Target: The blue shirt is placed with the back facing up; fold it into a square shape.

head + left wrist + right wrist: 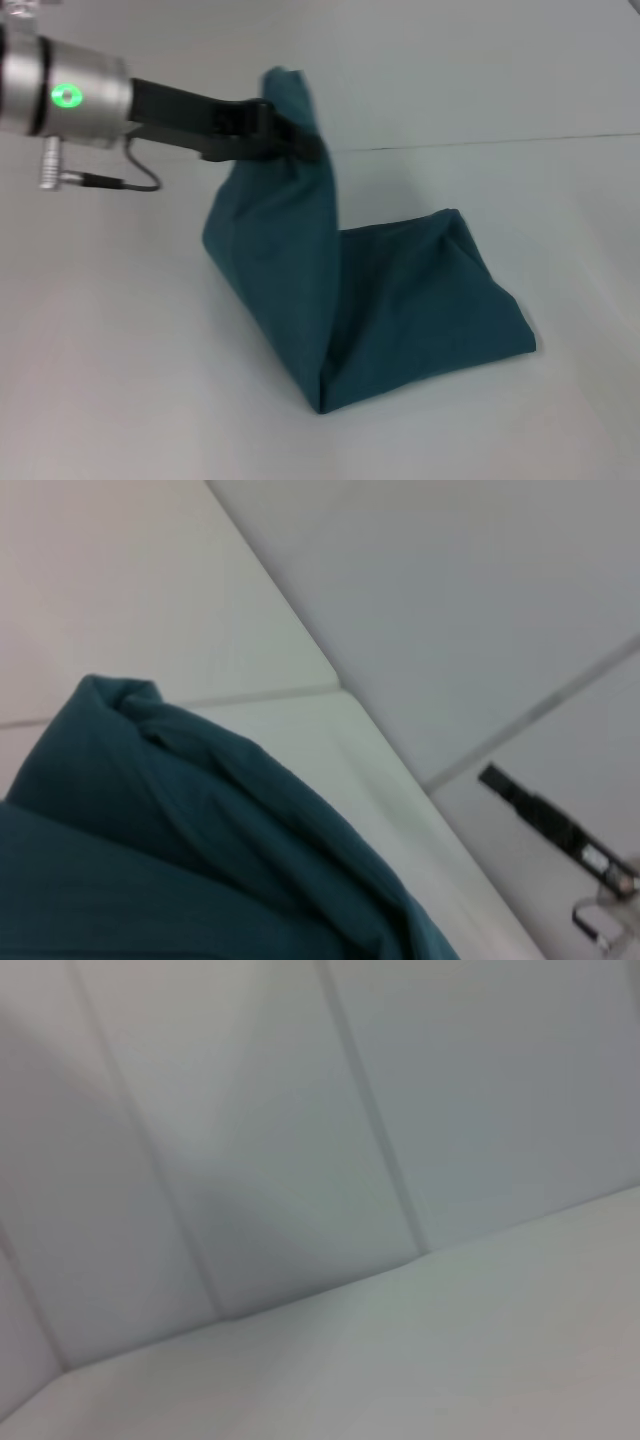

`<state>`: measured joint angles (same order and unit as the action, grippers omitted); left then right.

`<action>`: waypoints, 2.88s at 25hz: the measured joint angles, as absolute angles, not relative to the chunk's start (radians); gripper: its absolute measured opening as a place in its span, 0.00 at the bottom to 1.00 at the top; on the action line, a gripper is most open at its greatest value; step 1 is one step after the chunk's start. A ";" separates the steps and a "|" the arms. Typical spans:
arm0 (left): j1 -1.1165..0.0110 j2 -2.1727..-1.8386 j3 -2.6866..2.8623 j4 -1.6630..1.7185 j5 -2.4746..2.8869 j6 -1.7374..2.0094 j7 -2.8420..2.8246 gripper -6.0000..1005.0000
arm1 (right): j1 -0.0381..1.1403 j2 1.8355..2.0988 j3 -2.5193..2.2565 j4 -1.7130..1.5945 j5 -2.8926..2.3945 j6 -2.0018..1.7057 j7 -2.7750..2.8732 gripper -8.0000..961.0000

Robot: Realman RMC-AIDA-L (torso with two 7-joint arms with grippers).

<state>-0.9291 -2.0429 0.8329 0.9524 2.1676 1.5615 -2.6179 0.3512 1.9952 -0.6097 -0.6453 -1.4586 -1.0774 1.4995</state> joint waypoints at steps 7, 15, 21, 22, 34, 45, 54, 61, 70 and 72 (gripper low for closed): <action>-1.014 -2.153 1.052 0.932 2.172 1.414 -2.607 0.17 | 0.292 1.984 -0.515 -0.655 -1.462 -1.135 1.503 0.06; -1.051 -2.175 1.700 0.689 1.902 0.843 -2.641 0.19 | 0.308 1.990 -0.515 -0.655 -1.465 -1.138 1.504 0.07; -0.985 -2.175 1.813 0.760 1.754 0.756 -2.575 0.20 | 0.321 1.987 -0.520 -0.651 -1.476 -1.133 1.501 0.08; -0.982 -2.175 1.811 0.770 1.740 0.757 -2.562 0.22 | 0.324 1.988 -0.520 -0.651 -1.482 -1.133 1.501 0.08; -0.888 -2.173 1.685 0.861 1.726 0.833 -2.452 0.49 | 0.334 1.982 -0.520 -0.677 -1.536 -1.205 1.503 0.09; -0.627 -2.160 1.148 0.903 1.734 1.228 -2.115 0.90 | 0.398 2.026 -0.554 -1.113 -1.912 -1.421 1.887 0.11; -0.517 -2.135 0.809 0.879 1.875 1.644 -1.796 0.96 | 0.637 2.024 -0.683 -1.449 -2.358 -1.674 2.362 0.31; -0.502 -2.121 0.701 0.883 2.062 1.822 -1.726 0.96 | 0.851 2.087 -0.841 -1.450 -2.815 -1.771 2.543 0.62; -0.484 -2.134 0.707 0.879 2.122 1.814 -1.691 0.96 | 0.868 2.099 -1.143 -1.307 -2.885 -1.584 2.760 0.65; -0.483 -2.134 0.707 0.879 2.123 1.812 -1.690 0.96 | 0.867 2.099 -1.191 -1.259 -2.892 -1.526 2.792 0.65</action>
<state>-0.4831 -2.1339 0.7069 0.8790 2.1228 1.8116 -1.6897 0.8674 2.0991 -1.1906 -1.2587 -2.8922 -1.5261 2.7919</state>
